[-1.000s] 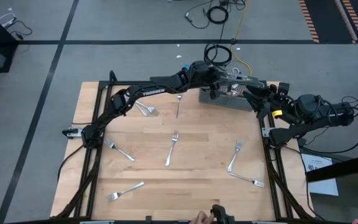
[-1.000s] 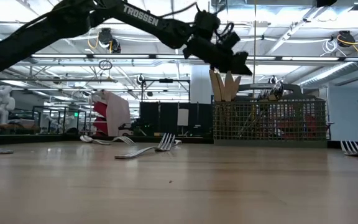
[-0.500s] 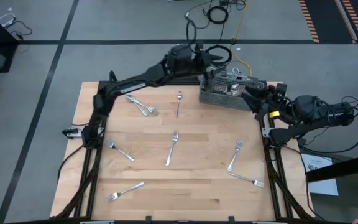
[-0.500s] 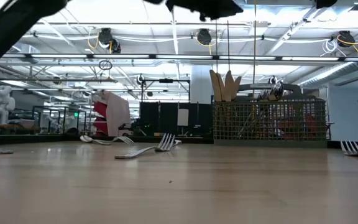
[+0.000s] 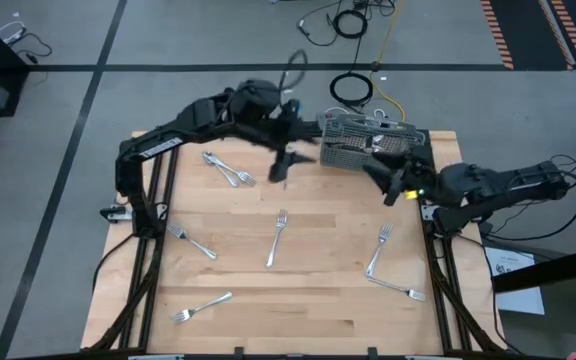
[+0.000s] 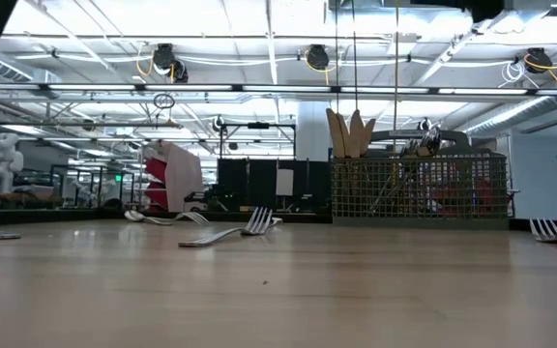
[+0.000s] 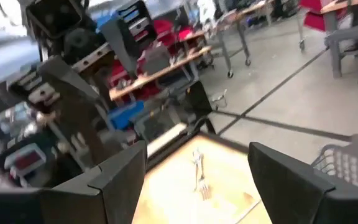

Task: Sort silverware
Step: Put the silver spoon into the silverware basket

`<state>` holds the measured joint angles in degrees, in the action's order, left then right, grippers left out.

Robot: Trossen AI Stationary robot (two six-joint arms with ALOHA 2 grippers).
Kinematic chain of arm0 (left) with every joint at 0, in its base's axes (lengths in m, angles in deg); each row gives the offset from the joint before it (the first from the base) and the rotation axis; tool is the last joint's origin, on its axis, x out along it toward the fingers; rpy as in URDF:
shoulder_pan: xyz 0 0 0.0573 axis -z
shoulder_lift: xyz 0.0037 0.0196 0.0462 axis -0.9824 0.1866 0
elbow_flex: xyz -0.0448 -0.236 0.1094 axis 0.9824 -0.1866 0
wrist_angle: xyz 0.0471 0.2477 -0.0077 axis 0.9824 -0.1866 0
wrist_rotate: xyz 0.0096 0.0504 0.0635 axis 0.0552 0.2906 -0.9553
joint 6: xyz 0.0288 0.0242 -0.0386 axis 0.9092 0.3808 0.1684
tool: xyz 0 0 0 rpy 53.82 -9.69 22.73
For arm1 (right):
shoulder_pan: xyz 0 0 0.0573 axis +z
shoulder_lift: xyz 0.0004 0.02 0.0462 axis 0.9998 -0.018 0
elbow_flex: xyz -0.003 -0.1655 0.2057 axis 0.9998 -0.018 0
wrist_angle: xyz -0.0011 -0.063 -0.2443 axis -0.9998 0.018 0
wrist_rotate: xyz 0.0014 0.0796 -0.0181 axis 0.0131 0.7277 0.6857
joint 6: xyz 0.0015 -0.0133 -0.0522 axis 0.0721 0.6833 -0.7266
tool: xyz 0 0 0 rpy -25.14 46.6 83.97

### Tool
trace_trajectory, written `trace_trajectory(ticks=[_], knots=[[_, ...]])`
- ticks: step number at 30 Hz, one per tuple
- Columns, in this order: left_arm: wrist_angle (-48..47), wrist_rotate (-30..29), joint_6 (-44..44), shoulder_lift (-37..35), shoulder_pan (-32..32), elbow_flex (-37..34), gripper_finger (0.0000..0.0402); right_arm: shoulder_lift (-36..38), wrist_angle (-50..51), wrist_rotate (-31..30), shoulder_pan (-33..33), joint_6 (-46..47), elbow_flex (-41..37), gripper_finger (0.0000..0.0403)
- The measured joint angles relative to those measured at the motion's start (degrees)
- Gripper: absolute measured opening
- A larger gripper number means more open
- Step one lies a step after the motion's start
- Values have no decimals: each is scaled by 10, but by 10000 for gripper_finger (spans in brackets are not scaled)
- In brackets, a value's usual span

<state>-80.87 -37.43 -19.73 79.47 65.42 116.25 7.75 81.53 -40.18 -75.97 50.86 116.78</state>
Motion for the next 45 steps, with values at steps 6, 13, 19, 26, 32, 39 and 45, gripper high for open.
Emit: trace_trajectory(ticks=[6, 13, 19, 26, 32, 39, 45], knots=[[-216, -19, -68, 4, 13, -3, 203, -48, -15, 48, 0, 0, 0, 270], [-382, -188, -241, 8, 8, -81, 203, -107, -37, 105, 0, 0, 0, 271], [-347, -233, -343, -35, -41, -246, 203, -148, -42, 157, 0, 1, 0, 271], [-175, -232, -532, -118, -182, -508, 203, -155, -11, 169, 1, 62, 0, 270], [-73, -226, -616, -128, -258, -630, 203, -156, -13, 168, -6, 64, 0, 270], [18, -244, -665, -128, -287, -696, 203, -155, -20, 167, -34, 60, 0, 270], [52, -245, -691, -125, -298, -730, 203, -155, -20, 167, -57, 46, 0, 270]])
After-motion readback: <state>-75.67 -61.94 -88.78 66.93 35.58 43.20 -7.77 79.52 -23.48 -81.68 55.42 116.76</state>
